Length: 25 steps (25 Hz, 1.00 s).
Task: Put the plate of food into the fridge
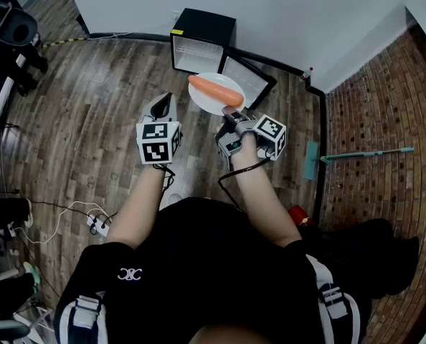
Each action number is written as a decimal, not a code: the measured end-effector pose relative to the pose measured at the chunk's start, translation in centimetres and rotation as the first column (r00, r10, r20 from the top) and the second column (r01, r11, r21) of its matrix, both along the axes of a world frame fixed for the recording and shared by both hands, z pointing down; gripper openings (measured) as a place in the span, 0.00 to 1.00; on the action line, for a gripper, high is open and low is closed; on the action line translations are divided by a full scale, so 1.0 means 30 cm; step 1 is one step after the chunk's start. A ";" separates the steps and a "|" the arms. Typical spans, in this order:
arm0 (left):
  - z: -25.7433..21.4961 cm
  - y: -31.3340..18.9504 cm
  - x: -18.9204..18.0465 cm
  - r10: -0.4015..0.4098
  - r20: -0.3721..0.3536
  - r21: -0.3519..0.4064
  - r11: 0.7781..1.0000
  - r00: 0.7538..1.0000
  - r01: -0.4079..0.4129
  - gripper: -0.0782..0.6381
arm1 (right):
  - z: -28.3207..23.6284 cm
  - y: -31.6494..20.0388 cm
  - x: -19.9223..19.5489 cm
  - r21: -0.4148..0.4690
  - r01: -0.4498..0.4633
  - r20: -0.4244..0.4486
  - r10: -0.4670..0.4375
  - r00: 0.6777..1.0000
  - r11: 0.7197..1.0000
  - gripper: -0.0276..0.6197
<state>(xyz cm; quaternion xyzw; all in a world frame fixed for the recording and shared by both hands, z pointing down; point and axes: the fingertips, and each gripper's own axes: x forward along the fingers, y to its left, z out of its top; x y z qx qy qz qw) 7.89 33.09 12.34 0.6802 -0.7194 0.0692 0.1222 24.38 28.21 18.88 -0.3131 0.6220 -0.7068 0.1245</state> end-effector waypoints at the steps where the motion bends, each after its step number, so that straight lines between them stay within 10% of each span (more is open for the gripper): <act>1: -0.001 -0.003 -0.006 0.001 0.000 0.001 1.000 1.000 -0.001 0.10 | 0.000 -0.001 -0.007 -0.001 -0.001 -0.001 0.001 1.000 1.000 0.09; 25: 0.082 -0.002 -0.217 0.058 -0.053 -0.002 0.998 0.997 -0.059 0.10 | 0.022 0.014 -0.175 0.009 -0.070 -0.021 0.070 0.997 0.997 0.09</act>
